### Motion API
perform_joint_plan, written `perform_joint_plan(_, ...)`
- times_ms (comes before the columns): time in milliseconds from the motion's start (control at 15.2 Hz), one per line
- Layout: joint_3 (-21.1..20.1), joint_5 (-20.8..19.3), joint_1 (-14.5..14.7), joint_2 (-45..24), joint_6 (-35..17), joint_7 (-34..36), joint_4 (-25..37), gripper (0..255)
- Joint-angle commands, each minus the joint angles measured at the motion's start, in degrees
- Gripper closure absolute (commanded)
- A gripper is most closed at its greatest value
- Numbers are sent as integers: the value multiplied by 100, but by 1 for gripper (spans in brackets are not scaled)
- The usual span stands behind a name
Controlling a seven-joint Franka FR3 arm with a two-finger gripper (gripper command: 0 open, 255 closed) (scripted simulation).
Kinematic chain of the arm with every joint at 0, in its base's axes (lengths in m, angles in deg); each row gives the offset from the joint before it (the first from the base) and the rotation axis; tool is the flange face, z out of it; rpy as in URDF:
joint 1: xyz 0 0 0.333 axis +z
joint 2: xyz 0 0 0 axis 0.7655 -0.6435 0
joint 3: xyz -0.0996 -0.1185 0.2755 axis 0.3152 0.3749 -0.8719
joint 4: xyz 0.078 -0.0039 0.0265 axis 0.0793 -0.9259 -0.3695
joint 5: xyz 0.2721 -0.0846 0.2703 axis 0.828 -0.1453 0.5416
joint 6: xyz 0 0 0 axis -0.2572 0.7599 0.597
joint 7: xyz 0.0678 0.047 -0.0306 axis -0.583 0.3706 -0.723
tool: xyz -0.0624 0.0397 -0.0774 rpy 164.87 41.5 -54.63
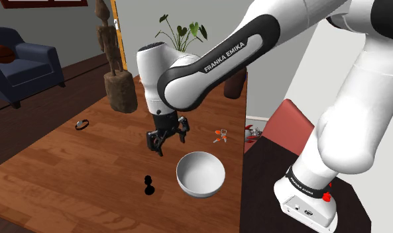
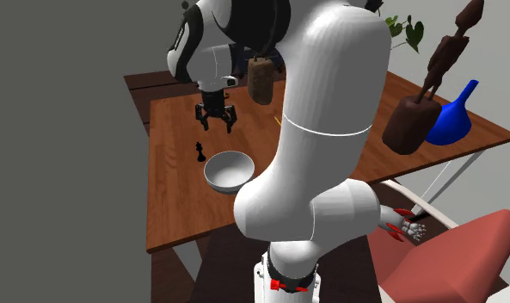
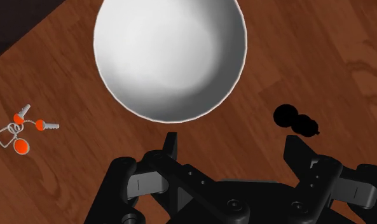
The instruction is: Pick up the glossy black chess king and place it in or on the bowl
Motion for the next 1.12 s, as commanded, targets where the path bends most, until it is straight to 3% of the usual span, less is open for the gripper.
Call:
perform_joint_plan(0, -57, -175, 116, -468, -93, 285, 304, 0)
perform_joint_plan(528, -4, -770, 774, -2166, -142, 1145, 1708, 0)
perform_joint_plan(1056, 86, -916, 852, -2458, -640, 1240, 1485, 0)
